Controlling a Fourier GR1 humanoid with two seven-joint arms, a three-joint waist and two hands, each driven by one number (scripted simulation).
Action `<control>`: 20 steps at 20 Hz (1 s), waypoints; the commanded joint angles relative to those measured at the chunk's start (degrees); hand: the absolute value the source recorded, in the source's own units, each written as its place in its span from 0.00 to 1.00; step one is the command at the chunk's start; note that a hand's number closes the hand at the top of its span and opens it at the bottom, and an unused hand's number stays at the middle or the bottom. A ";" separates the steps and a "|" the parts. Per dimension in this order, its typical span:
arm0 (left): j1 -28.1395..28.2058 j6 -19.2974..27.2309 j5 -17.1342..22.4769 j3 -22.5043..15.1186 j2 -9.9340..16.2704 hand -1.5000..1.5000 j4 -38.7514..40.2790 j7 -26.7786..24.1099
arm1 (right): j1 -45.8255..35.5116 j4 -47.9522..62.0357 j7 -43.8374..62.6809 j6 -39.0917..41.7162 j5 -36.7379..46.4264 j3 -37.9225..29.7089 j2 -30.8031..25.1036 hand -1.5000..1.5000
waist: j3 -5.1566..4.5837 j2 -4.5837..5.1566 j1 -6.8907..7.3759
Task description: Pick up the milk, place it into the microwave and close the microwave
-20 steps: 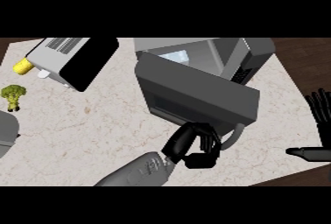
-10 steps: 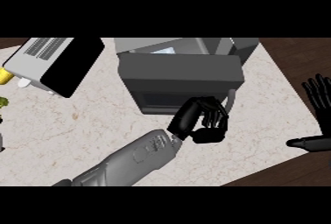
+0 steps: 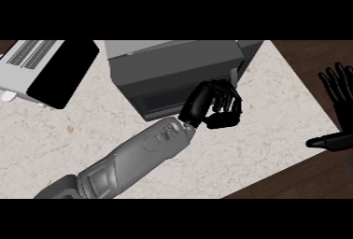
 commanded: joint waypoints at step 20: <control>-9.40 3.47 6.04 2.65 -0.56 1.00 5.21 -1.20 | -6.49 -9.79 5.91 14.18 -4.44 7.48 -3.56 1.00 | 0.39 1.79 -3.79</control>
